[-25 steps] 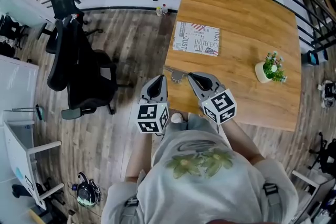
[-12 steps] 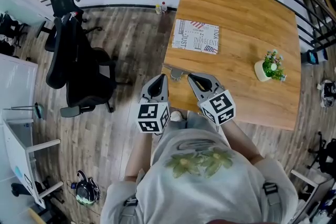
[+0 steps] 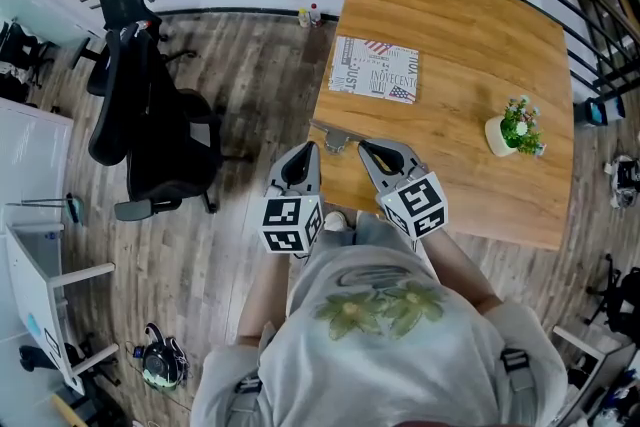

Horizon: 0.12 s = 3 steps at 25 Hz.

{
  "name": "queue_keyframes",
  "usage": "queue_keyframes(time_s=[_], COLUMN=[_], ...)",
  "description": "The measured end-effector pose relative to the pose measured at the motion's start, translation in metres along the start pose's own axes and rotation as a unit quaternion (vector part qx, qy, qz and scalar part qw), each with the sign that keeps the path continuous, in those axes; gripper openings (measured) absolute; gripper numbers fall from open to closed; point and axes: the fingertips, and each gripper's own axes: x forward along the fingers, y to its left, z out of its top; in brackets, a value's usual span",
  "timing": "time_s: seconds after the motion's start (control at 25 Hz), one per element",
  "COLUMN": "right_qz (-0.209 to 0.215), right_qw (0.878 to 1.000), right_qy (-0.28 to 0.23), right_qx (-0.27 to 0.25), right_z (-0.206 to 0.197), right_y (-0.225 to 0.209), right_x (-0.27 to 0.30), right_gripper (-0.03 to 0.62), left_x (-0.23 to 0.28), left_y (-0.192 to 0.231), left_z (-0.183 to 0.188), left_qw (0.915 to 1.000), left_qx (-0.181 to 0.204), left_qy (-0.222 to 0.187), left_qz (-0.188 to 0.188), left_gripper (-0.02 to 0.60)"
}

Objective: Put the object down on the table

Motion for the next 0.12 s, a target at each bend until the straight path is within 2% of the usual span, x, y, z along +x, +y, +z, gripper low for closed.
queue_keyframes(time_s=[0.12], right_qz=[-0.001], right_qw=[1.000], right_qy=[0.001], right_qx=[-0.002], right_z=[-0.0008], right_y=[-0.0002], right_x=[-0.0002], right_gripper=[0.005], left_x=[0.0001], left_y=[-0.0004], left_z=[-0.0004], left_qw=[1.0000], left_qx=[0.002], left_qy=[0.000], left_qz=[0.000], left_gripper=[0.017])
